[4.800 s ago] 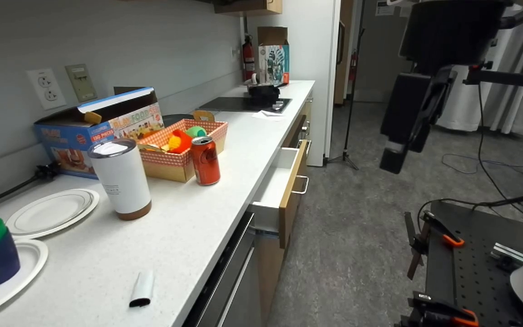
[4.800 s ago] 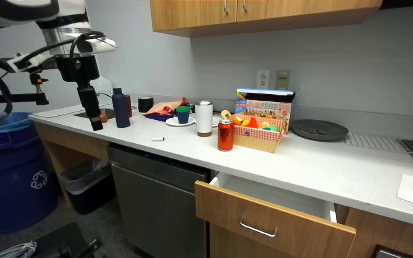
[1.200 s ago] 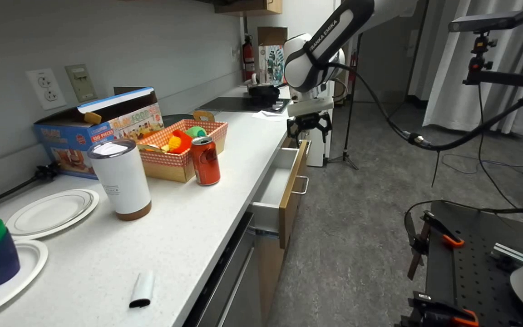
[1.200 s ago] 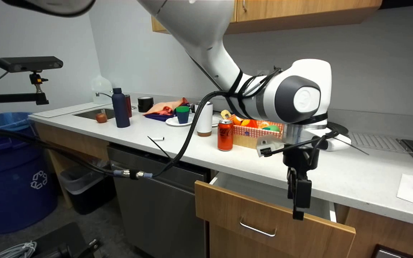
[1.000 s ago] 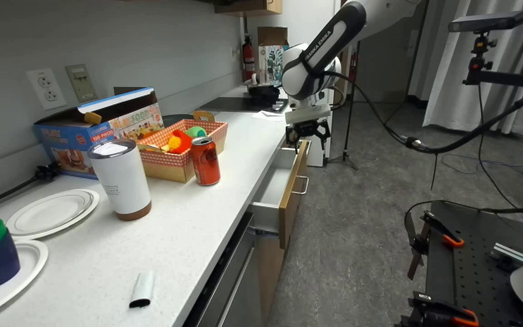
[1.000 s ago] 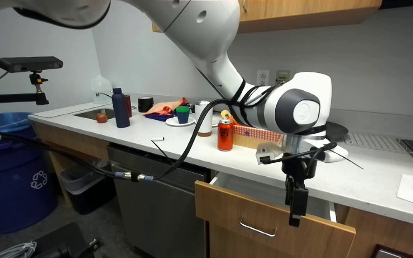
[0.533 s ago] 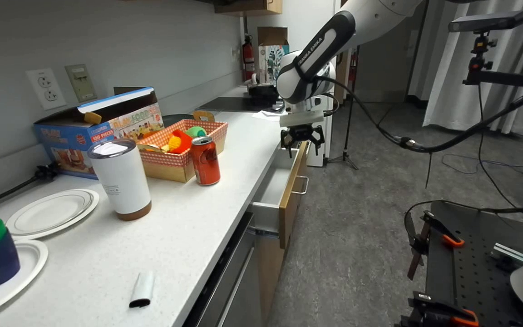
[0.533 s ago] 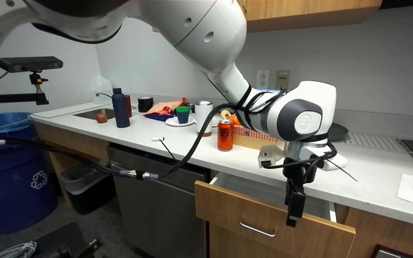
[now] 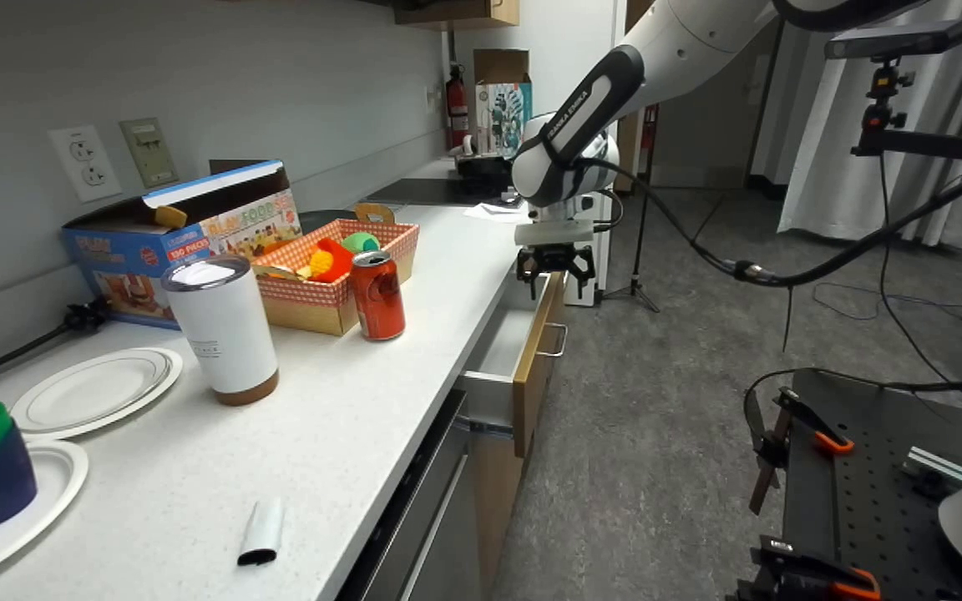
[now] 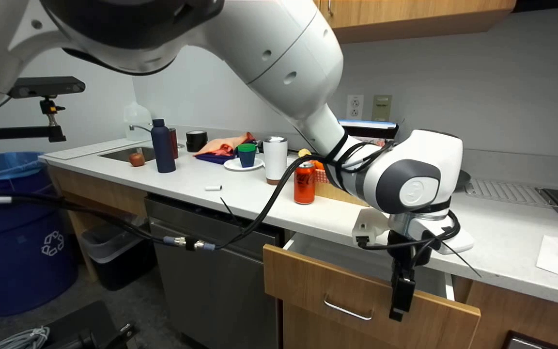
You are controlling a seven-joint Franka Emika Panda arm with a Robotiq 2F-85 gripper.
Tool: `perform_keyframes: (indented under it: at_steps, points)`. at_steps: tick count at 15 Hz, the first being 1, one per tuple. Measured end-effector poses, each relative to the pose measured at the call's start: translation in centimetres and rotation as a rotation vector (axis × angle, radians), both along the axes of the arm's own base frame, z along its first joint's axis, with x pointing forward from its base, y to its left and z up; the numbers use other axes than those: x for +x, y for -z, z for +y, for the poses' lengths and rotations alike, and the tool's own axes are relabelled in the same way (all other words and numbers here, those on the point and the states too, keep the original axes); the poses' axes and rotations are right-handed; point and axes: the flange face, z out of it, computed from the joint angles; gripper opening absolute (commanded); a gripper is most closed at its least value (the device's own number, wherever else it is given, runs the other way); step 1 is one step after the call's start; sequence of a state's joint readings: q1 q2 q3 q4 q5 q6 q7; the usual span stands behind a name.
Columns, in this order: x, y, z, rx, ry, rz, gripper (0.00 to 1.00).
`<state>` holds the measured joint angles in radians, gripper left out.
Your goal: Open the drawer fully
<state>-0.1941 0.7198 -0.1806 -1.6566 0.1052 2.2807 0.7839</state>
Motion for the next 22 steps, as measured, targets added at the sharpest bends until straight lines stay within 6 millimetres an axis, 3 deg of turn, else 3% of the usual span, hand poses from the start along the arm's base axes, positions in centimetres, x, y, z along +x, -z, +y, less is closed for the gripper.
perform_keyframes:
  at_steps: [6, 10, 14, 20, 22]
  points:
    - [-1.1, 1.3, -2.1, -0.027, 0.030, 0.002, 1.00]
    - [-3.7, 1.0, -3.8, -0.035, 0.065, 0.029, 1.00]
    - [-8.5, -0.1, -5.9, -0.037, 0.102, 0.061, 1.00]
    - [-17.7, -1.6, -8.9, -0.047, 0.137, 0.141, 1.00]
    - [-19.6, -1.7, -9.3, -0.052, 0.141, 0.159, 1.00]
